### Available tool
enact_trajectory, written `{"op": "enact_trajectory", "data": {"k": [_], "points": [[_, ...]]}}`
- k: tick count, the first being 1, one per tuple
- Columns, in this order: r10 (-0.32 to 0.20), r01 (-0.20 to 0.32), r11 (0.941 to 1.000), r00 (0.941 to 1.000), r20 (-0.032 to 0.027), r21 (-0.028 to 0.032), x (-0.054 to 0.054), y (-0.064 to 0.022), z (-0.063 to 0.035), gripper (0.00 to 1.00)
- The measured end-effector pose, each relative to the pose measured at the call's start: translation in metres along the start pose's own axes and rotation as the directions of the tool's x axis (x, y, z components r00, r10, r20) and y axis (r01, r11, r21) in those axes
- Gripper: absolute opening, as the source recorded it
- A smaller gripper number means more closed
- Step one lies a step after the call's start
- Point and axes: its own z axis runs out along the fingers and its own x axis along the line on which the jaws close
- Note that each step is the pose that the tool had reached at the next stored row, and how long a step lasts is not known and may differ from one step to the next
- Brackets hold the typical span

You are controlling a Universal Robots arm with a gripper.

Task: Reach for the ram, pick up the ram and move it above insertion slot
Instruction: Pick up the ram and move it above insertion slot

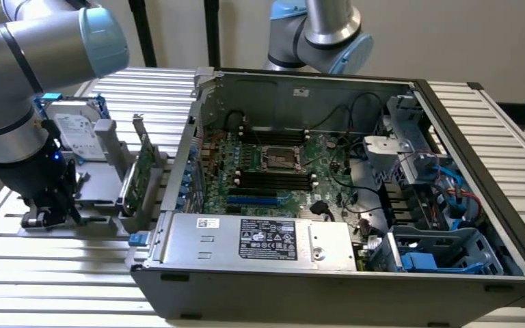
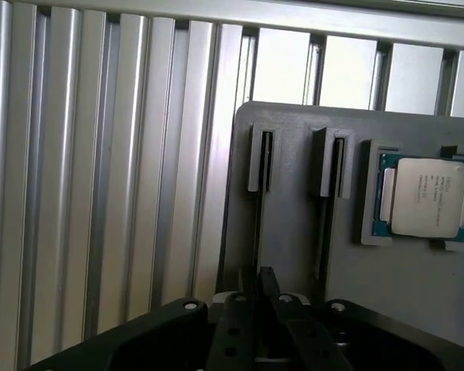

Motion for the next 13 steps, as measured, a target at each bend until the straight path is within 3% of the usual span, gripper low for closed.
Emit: {"op": "enact_trajectory", "data": {"k": [5,13], "points": [[0.0,0.0,1.0,1.0,0.0021,-0.0012,0.0,0.0,-0.0034,0.13],[0.0,0.0,1.0,1.0,0.0062,-0.0062,0.001,-0.0017,-0.0351,0.13]]}}
